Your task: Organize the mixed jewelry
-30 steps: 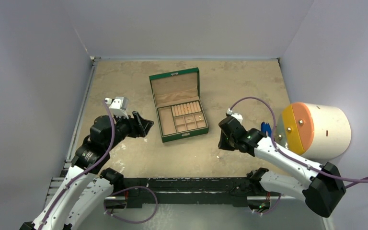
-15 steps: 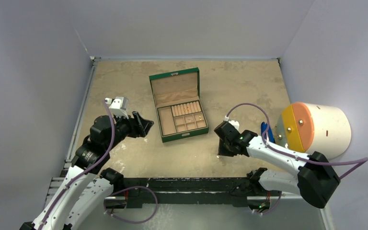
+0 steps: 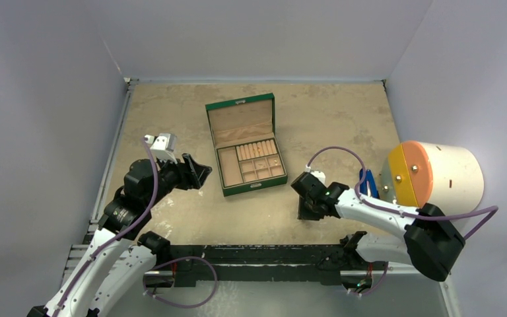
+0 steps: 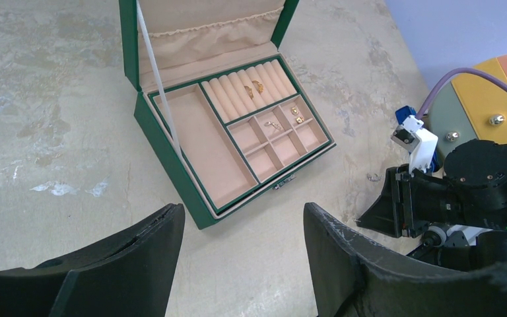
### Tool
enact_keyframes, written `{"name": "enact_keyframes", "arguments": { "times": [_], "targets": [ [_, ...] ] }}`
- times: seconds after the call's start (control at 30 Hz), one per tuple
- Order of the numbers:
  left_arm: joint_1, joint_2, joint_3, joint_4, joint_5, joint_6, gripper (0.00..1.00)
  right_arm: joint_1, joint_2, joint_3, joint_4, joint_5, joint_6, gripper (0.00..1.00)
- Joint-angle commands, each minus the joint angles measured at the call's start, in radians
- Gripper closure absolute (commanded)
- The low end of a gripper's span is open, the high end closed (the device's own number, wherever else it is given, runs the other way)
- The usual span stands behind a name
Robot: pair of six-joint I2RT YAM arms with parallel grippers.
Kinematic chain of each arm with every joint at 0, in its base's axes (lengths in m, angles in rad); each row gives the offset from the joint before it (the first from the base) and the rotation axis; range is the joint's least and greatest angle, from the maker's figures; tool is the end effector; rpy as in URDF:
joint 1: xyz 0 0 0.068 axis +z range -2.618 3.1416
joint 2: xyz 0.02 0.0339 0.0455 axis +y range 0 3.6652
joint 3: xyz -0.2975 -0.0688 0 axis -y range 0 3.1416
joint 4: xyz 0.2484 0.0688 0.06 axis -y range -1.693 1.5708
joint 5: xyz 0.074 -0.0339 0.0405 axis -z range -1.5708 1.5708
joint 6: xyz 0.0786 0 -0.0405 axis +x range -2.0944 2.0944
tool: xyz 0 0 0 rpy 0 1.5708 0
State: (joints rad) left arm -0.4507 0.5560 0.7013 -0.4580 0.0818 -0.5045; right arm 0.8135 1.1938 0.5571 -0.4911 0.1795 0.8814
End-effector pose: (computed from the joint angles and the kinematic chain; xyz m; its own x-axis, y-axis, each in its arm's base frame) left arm 0.1316 -0.0708 0.3190 -0.4861 -0.3000 -0.8208 0.3075 0.8205 -0.4819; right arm 0.1550 0.1435 0.1539 -0.9059 0.1469 -0.3971 0.0575 0.9719 0.2282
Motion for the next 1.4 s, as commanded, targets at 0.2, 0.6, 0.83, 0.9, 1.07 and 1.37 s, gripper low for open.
{"name": "enact_keyframes", "arguments": {
  "times": [0.2,0.6,0.83,0.9,1.07,1.37],
  "targets": [
    [0.009,-0.005,0.017,0.030,0.004,-0.002,0.34,0.034,0.012,-0.012,0.023,-0.019,0.037,0.83],
    [0.009,-0.008,0.017,0.030,0.006,-0.002,0.34,0.054,-0.011,0.020,0.007,-0.004,0.049,1.00],
    [0.009,-0.011,0.017,0.031,0.009,-0.002,0.34,0.060,-0.048,0.071,-0.034,0.030,0.050,1.00],
    [0.009,-0.012,0.017,0.031,0.008,-0.002,0.34,0.062,-0.057,0.090,-0.049,0.043,0.049,1.00],
    [0.009,-0.013,0.017,0.032,0.009,-0.002,0.34,0.061,-0.087,0.141,-0.065,0.080,0.047,1.00],
    [0.009,-0.015,0.017,0.030,0.006,-0.002,0.34,0.059,-0.032,0.331,-0.024,0.178,-0.034,1.00]
  ]
}}
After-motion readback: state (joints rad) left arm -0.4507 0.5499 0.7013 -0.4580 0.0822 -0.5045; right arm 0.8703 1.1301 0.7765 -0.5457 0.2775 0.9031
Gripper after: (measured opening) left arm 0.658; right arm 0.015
